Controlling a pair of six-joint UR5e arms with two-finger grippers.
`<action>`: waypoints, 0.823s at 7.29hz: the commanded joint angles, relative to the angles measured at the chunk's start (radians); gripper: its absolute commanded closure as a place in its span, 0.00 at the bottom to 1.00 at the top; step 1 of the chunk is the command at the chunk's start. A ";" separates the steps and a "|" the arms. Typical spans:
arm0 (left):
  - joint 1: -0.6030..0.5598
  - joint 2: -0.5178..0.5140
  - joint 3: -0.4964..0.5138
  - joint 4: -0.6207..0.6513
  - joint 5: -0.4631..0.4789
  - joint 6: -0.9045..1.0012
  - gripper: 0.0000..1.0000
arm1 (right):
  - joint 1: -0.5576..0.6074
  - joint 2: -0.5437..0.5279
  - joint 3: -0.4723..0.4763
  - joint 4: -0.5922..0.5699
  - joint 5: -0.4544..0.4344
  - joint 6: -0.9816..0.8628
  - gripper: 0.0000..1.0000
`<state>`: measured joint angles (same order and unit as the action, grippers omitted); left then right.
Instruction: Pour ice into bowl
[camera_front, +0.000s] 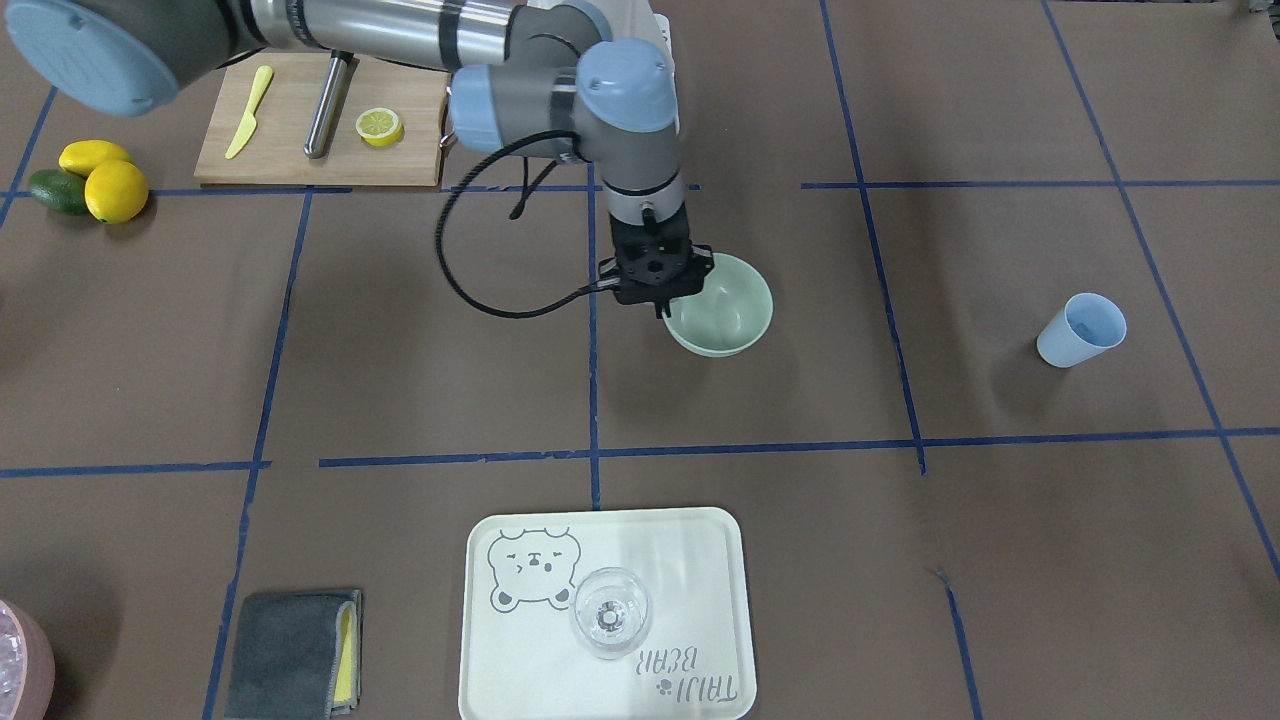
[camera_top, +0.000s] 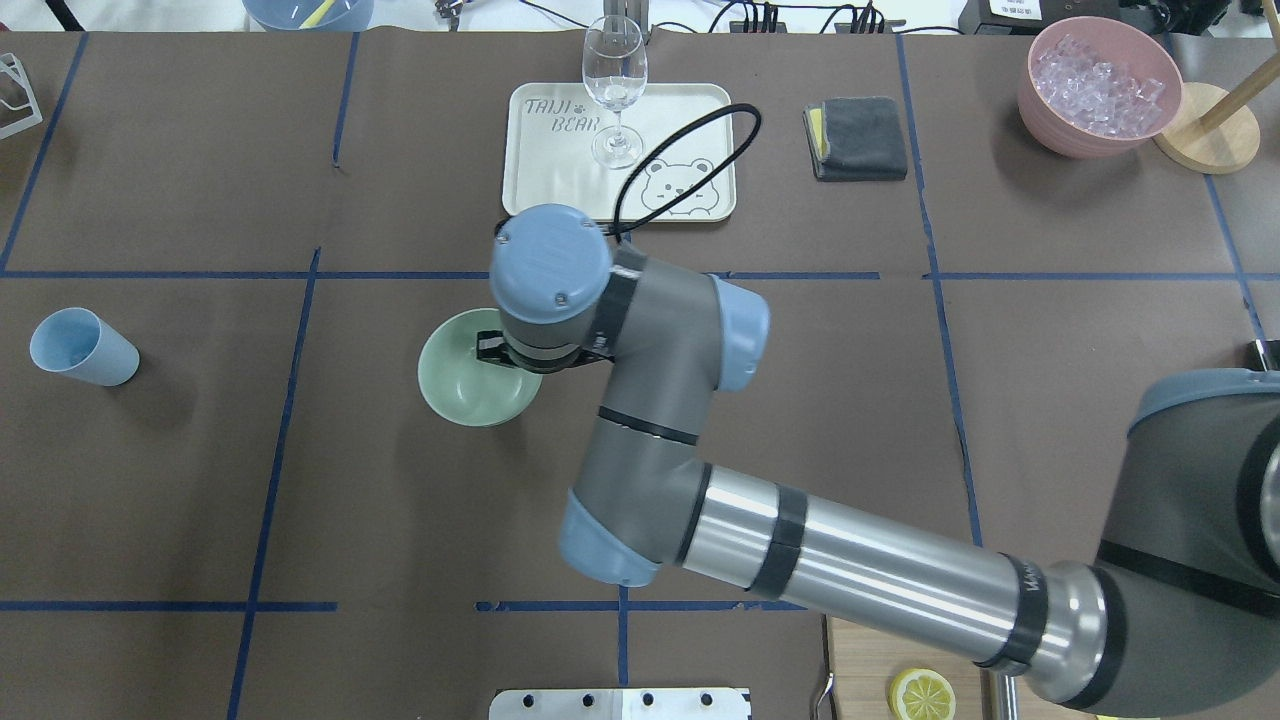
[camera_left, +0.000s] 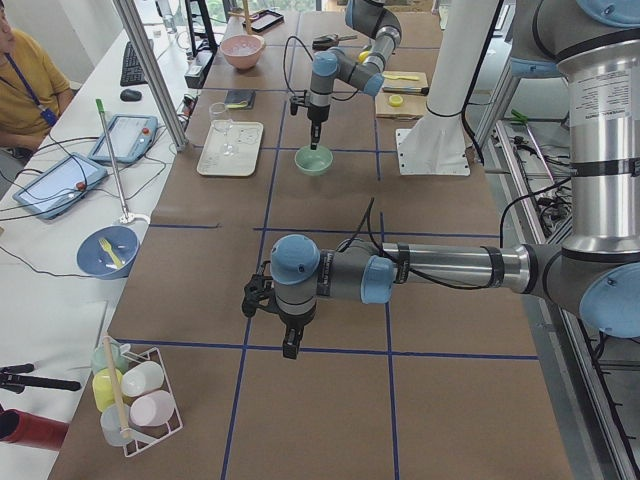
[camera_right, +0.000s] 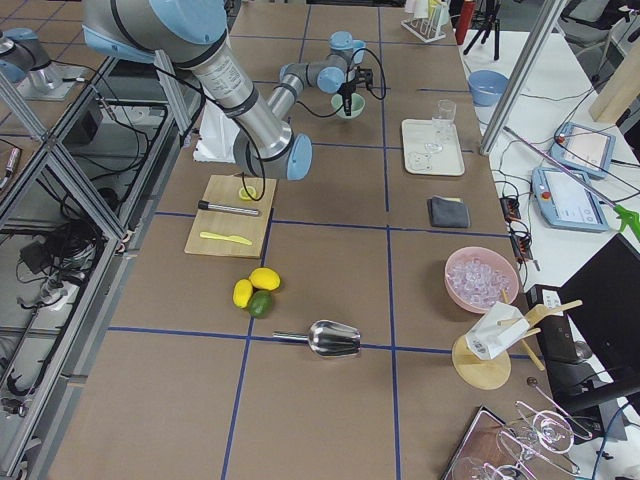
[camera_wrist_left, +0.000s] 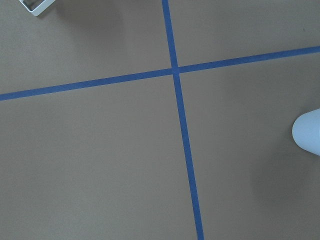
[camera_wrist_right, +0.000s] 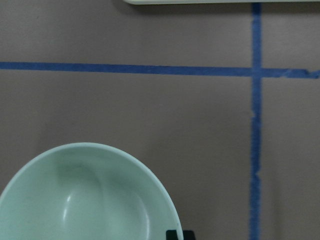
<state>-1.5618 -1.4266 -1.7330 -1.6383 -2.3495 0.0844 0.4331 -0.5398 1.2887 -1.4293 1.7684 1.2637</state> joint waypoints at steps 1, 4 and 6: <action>0.000 0.000 0.000 0.000 -0.001 0.000 0.00 | -0.037 0.070 -0.107 0.013 -0.035 0.026 1.00; 0.000 -0.002 0.001 0.000 -0.001 0.000 0.00 | -0.040 0.064 -0.115 0.052 -0.079 0.066 0.00; 0.002 -0.002 0.013 0.000 0.001 -0.002 0.00 | 0.025 0.052 -0.044 0.031 -0.043 0.015 0.00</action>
<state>-1.5600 -1.4281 -1.7278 -1.6383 -2.3491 0.0834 0.4148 -0.4785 1.2027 -1.3836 1.7024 1.3113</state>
